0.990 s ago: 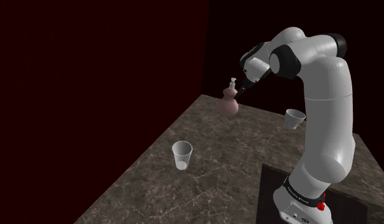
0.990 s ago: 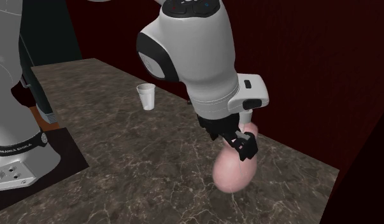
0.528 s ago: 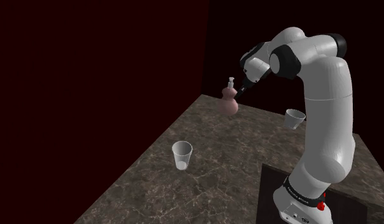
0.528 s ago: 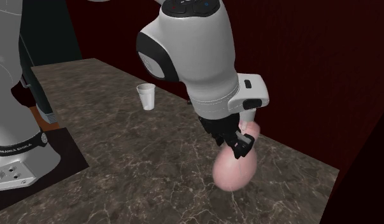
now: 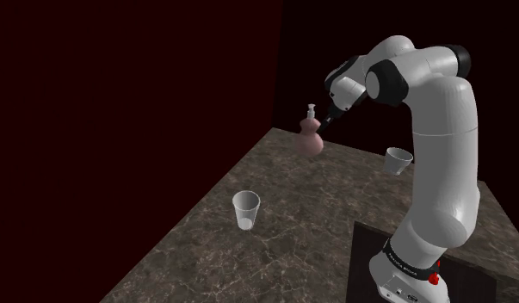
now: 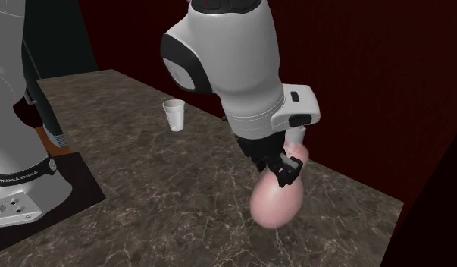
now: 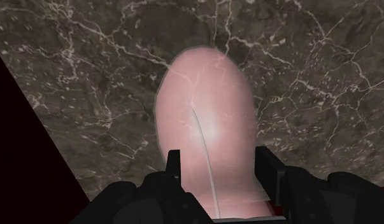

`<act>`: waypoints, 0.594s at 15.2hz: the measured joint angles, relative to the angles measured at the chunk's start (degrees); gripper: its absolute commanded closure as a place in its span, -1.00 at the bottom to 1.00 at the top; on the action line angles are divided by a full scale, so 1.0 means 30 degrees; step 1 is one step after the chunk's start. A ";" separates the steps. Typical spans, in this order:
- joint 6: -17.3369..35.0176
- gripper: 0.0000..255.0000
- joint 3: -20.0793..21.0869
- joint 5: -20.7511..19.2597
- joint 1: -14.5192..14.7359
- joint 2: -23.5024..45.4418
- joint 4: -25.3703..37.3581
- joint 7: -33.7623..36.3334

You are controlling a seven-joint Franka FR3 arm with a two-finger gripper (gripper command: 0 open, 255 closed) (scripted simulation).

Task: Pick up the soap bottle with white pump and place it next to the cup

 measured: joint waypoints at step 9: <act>-0.1107 1.00 -0.0798 -0.1594 0.0599 -0.1230 0.0590 0.1463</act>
